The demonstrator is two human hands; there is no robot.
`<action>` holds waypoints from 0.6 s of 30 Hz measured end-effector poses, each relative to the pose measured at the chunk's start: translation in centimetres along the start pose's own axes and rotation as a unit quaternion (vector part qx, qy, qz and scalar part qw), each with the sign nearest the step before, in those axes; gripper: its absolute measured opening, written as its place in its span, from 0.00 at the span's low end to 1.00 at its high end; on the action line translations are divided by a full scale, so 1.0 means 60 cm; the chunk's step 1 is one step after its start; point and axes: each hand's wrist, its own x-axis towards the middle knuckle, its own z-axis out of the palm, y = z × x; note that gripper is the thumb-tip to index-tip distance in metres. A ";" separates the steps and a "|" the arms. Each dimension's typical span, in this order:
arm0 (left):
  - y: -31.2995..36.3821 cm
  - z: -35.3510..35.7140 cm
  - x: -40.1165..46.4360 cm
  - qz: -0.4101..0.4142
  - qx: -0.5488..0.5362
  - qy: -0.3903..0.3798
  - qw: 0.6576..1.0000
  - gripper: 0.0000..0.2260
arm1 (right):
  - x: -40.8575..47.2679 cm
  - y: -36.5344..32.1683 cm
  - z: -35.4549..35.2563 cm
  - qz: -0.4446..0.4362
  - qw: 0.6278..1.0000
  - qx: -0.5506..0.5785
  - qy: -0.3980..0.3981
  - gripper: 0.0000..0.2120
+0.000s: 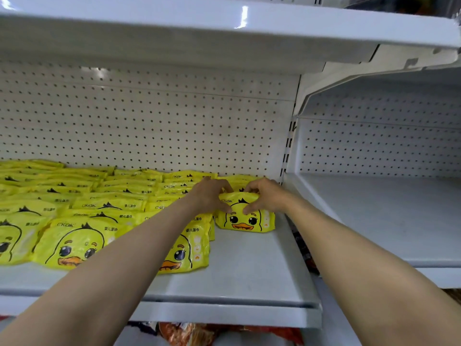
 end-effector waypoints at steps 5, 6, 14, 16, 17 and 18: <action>0.001 0.006 0.006 -0.038 0.022 0.022 0.999 0.26 | -0.002 0.005 0.017 0.007 0.998 -0.013 0.062 0.28; 0.001 0.008 0.008 -0.046 0.024 0.025 0.998 0.26 | -0.003 0.005 0.016 0.009 0.997 -0.024 0.073 0.29; 0.008 0.015 0.016 -0.074 0.051 0.049 0.995 0.26 | -0.007 0.010 0.020 0.013 0.990 -0.130 0.046 0.39; 0.010 0.016 0.016 -0.086 0.053 0.049 0.994 0.26 | -0.010 0.012 0.025 0.016 0.989 -0.135 0.055 0.39; 0.011 0.016 0.015 -0.089 0.054 0.050 0.993 0.26 | -0.012 0.013 0.027 0.017 0.988 -0.140 0.059 0.39; 0.012 0.017 0.015 -0.090 0.056 0.052 0.993 0.26 | -0.013 0.013 0.030 0.018 0.987 -0.145 0.064 0.39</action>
